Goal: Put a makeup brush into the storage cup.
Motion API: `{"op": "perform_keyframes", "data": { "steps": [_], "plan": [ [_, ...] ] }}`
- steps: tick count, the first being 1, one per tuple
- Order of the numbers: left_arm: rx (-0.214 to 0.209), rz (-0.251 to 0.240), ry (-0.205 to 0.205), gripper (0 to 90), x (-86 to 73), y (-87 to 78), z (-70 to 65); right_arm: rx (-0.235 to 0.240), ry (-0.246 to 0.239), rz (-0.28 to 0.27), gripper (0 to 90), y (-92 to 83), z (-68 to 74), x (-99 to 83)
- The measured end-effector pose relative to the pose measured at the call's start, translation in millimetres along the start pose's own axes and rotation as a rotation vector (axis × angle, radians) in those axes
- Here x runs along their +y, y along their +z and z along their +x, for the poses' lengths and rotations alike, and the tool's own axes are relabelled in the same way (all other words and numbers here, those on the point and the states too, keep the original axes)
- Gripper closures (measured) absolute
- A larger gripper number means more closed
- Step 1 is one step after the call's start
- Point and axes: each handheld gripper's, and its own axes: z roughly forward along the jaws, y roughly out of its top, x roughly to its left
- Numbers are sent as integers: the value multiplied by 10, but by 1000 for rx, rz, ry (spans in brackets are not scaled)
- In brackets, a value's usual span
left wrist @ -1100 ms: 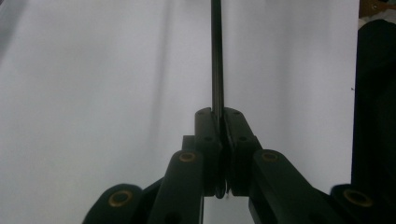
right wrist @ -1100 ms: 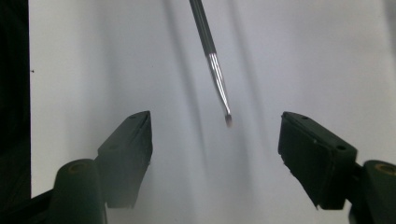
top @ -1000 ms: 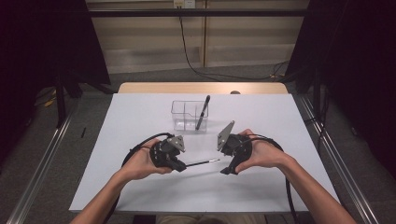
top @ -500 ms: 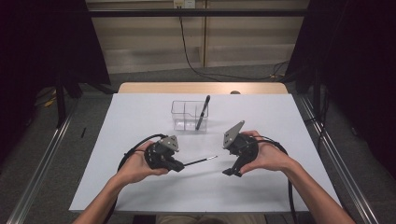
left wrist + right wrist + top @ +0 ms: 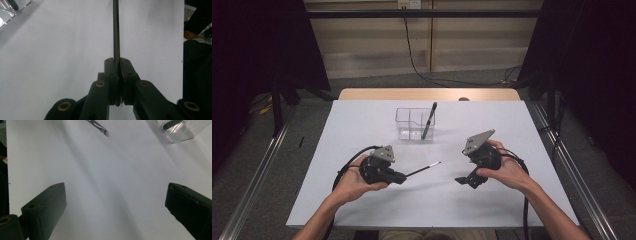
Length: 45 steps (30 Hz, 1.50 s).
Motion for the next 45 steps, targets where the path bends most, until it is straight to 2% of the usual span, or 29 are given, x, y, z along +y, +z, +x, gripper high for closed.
{"op": "perform_keyframes", "data": {
  "steps": [5,9,14,15,20,24,26,30,33,37,39,41,45],
  "plan": [
    [31,-47,-20,856,-64,-51,-19,8,28,-59,22,-42,34,-69],
    [59,-65,-28,856,-123,-54,-31,14,57,-84,27,-27,41,-146],
    [75,-106,-36,856,-153,-80,-44,-10,80,-108,40,22,71,-218],
    [60,-116,-38,856,-156,-85,-40,-12,84,-113,39,33,78,-223],
    [55,-140,-37,856,-173,-95,-54,2,91,-122,37,71,127,-238],
    [54,-184,-43,857,-204,-90,-67,14,121,-184,38,70,135,-267],
    [51,-191,-53,856,-219,-76,-62,-5,121,-213,36,76,153,-273],
    [53,-206,-52,857,-237,-46,-53,-6,121,-270,31,94,196,-279],
    [55,-231,-51,857,-234,-48,-59,-26,135,-312,31,121,228,-276],
    [79,-252,-46,857,-234,-45,-71,-46,139,-361,35,144,257,-255],
    [71,-270,-46,857,-234,-41,-76,-31,152,-385,36,153,262,-250],
    [74,-287,-45,857,-231,-42,-84,-50,152,-404,47,157,273,-246],
    [67,-319,-47,856,-220,-39,-105,-57,152,-454,49,160,292,-234]
  ]
}}
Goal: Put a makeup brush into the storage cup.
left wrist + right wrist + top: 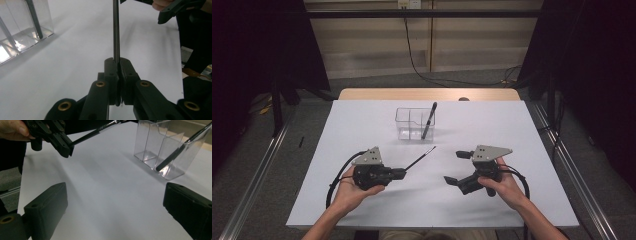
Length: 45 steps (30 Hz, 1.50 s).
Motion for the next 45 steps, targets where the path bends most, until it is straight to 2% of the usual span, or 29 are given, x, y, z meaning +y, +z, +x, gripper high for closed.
{"op": "perform_keyframes", "data": {
  "steps": [5,11,13,16,18,21,23,25,29,33,39,45],
  "plan": [
    [1,-20,9,856,7,17,-35,6,5,-41,29,19,22,18],
    [-6,-71,1,856,21,43,-66,21,11,-86,39,37,32,47],
    [6,-68,15,856,27,51,-73,24,7,-101,42,40,44,69],
    [9,-89,17,856,35,55,-97,49,21,-124,42,38,62,110],
    [5,-101,9,856,41,59,-99,36,13,-126,51,43,69,141],
    [12,-106,5,856,51,78,-99,71,22,-138,42,60,75,173],
    [19,-108,12,856,64,83,-105,79,16,-138,35,78,93,194],
    [14,-120,12,856,76,81,-99,108,37,-150,28,96,102,201],
    [20,-128,14,856,85,90,-103,105,54,-152,29,137,117,212],
    [26,-130,12,856,75,136,-122,100,42,-150,36,155,131,234],
    [25,-143,26,856,111,155,-149,100,60,-160,108,178,106,274],
    [16,-154,37,856,87,175,-166,111,86,-156,128,206,96,273]
  ]
}}
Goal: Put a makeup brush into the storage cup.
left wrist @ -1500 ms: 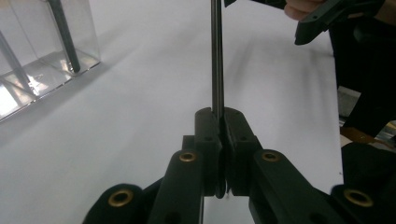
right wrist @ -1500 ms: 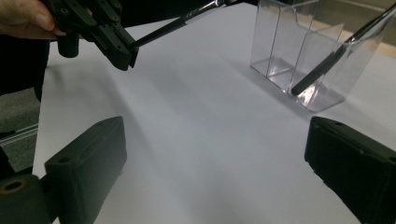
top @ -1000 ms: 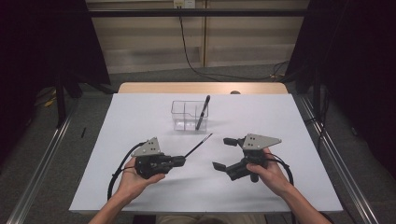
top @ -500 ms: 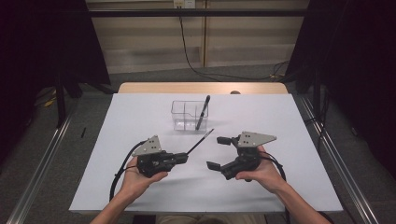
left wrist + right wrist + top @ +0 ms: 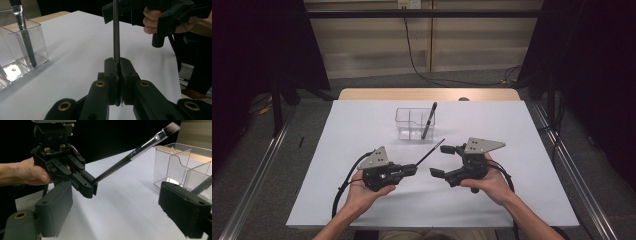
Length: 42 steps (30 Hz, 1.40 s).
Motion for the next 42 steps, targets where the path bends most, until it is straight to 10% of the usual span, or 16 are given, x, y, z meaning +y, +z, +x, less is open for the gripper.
{"op": "perform_keyframes", "data": {
  "steps": [22,42],
  "plan": [
    [-38,52,1,856,-111,135,-54,78,85,-37,739,12,-79,-7],
    [-37,59,-4,832,-129,200,-43,176,178,-55,857,31,-105,29]
  ]
}}
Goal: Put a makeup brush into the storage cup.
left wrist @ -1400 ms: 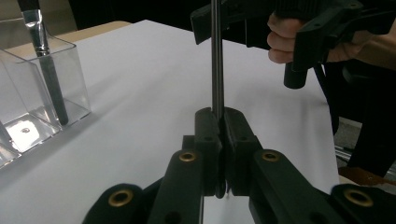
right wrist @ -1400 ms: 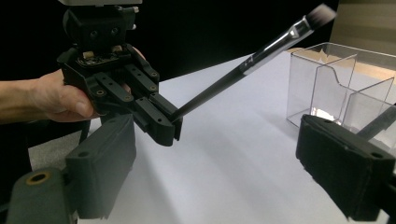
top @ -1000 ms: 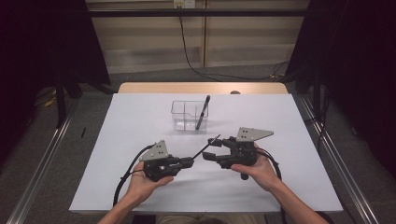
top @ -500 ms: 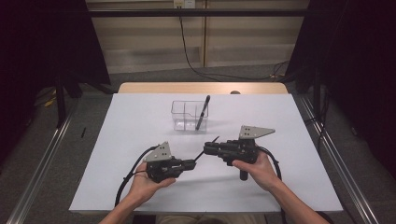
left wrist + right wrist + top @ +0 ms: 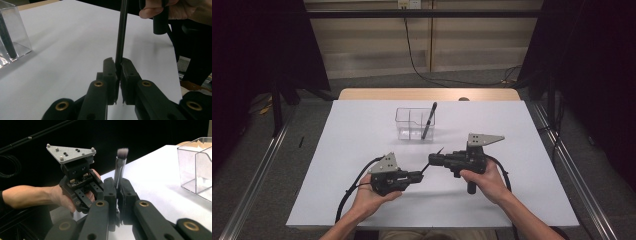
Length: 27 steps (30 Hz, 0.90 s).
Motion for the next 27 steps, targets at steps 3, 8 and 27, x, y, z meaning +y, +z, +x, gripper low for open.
{"op": "perform_keyframes", "data": {
  "steps": [3,8,27],
  "plan": [
    [-4,-6,-9,797,-1,0,10,-6,-7,2,858,-9,3,5],
    [17,-21,-14,712,-1,-17,20,-18,-17,0,858,-34,4,22],
    [108,-38,-60,286,17,-128,26,-43,-28,9,858,-124,-9,63]
  ]
}}
